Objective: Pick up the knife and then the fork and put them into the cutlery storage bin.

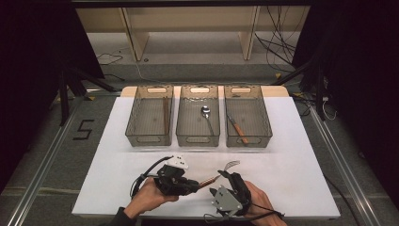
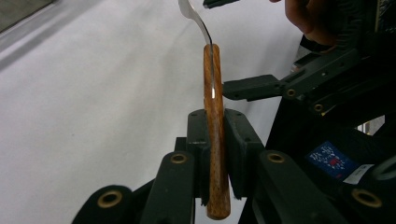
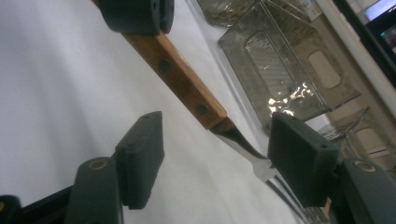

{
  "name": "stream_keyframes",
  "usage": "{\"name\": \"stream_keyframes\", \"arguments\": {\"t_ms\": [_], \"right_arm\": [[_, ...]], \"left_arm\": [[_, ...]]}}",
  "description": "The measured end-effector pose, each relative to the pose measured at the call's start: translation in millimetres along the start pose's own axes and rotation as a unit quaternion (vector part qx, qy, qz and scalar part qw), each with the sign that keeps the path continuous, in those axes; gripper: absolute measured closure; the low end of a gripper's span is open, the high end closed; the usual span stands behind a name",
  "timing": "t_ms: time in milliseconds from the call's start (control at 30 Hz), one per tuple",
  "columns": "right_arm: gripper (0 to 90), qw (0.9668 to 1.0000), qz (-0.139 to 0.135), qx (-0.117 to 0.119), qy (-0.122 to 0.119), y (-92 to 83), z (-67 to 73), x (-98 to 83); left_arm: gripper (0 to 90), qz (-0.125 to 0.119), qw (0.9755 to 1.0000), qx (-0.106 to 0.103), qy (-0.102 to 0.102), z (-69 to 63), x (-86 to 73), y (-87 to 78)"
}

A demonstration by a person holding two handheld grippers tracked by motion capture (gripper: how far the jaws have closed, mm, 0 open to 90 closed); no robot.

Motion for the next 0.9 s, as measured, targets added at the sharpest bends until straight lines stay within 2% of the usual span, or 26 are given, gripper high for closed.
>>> {"name": "stream_keyframes", "arguments": {"t_ms": [167, 267, 400, 600, 833, 900], "right_arm": [[44.4, 0.9987, 0.010, -0.023, -0.045, 0.7, 4.3, 0.8], [48.2, 0.9971, 0.016, -0.028, -0.069, 1.4, 6.1, 0.1], [53.8, 0.9965, 0.015, -0.037, -0.073, 1.8, 8.9, 0.3], [60.7, 0.9918, 0.024, -0.047, -0.117, 3.5, 9.4, -2.3], [70.0, 0.9904, 0.024, -0.050, -0.126, 3.2, 11.5, -3.5], [71.6, 0.9892, 0.024, -0.050, -0.135, 3.4, 11.7, -4.0]], "left_arm": [[80.7, 0.007, 1.0000, -0.005, 0.003, -1.4, -0.6, -0.2], [80.7, 0.010, 0.9999, -0.009, 0.005, -2.3, -1.1, -0.3], [80.7, 0.012, 0.9998, -0.015, 0.004, -2.9, -1.0, -1.0], [80.7, 0.021, 0.9995, -0.022, 0.005, -3.8, -2.5, -1.0], [80.7, 0.026, 0.9993, -0.027, 0.005, -2.4, -3.9, -2.0], [80.7, 0.026, 0.9992, -0.029, 0.001, -2.4, -4.0, -1.9]]}}
Point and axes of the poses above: each handheld gripper's, and its own axes: y roughly forward along the jaws, x roughly out of its top, z roughly to its left, the point moved 6 cm from there along y, roughly forward along the jaws, and after that the axes turned 2 degrees about x, right-handed, at the moved point
